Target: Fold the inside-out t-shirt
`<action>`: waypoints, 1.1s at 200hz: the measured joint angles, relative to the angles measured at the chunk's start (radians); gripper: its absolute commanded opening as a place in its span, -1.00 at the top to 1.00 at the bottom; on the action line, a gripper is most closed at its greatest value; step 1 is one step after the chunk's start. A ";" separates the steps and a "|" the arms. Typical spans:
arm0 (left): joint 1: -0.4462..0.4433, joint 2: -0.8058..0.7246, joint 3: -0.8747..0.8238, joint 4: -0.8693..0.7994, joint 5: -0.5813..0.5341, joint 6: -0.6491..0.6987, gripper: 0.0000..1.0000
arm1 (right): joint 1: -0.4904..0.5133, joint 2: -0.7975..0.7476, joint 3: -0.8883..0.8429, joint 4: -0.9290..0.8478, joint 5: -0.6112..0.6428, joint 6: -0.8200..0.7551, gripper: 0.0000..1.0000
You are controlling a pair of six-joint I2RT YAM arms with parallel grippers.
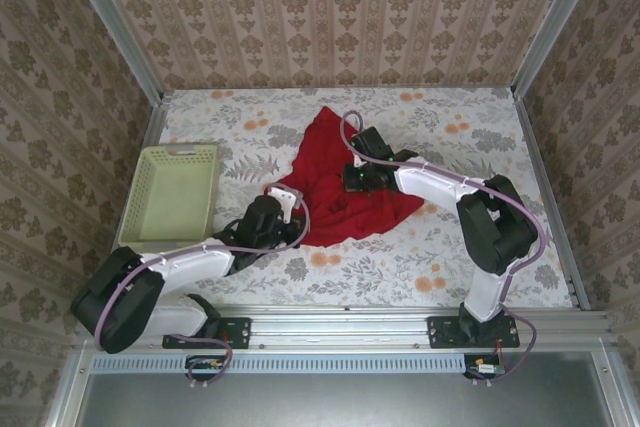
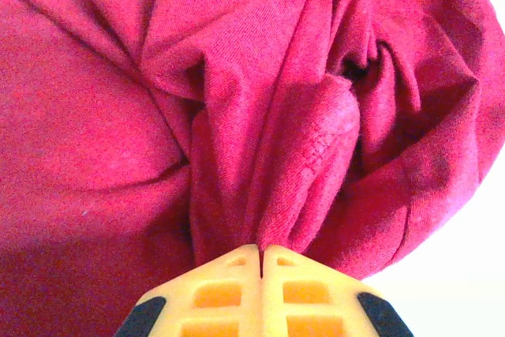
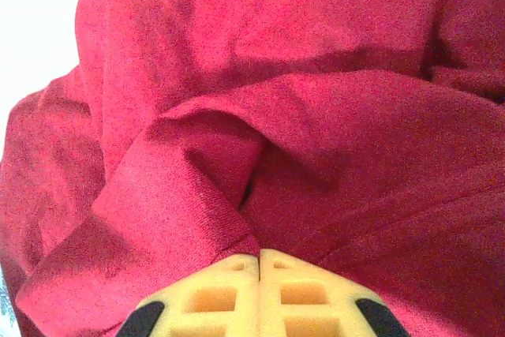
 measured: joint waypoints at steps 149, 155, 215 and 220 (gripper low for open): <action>0.026 0.010 -0.036 0.009 0.021 -0.025 1.00 | 0.178 -0.146 -0.201 0.067 0.004 -0.134 0.21; 0.026 0.010 -0.037 0.009 0.021 -0.025 1.00 | 0.178 -0.139 -0.206 0.074 0.005 -0.145 0.20; 0.034 0.009 -0.039 0.009 0.022 -0.025 1.00 | 0.178 -0.053 -0.189 0.126 0.006 -0.220 0.17; 0.034 0.009 -0.039 0.009 0.022 -0.026 1.00 | 0.178 -0.048 -0.188 0.126 0.006 -0.225 0.19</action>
